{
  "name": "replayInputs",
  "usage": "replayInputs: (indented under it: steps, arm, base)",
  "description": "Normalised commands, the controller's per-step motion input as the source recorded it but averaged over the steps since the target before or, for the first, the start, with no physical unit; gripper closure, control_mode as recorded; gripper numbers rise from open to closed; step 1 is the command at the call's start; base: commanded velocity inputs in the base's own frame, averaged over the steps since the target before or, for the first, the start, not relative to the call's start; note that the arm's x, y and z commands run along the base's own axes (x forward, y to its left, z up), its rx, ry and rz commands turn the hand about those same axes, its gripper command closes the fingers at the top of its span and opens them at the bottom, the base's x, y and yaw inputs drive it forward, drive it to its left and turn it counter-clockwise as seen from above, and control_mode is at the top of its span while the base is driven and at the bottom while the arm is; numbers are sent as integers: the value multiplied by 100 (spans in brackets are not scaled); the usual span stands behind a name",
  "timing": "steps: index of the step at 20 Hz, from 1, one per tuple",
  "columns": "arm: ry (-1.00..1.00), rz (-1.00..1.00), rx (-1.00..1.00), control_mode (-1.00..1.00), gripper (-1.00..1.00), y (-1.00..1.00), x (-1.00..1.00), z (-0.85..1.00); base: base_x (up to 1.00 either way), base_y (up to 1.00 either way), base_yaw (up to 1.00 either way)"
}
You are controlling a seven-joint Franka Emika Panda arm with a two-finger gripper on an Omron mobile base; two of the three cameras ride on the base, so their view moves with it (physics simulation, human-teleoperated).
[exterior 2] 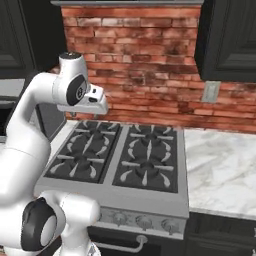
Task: Navigate to the stove.
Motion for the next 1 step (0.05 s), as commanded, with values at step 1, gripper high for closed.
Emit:
replayInputs:
  steps: [1]
  arm:
    - [0,0,0,100,-100,0,0,0]
  base:
    - [52,0,0]
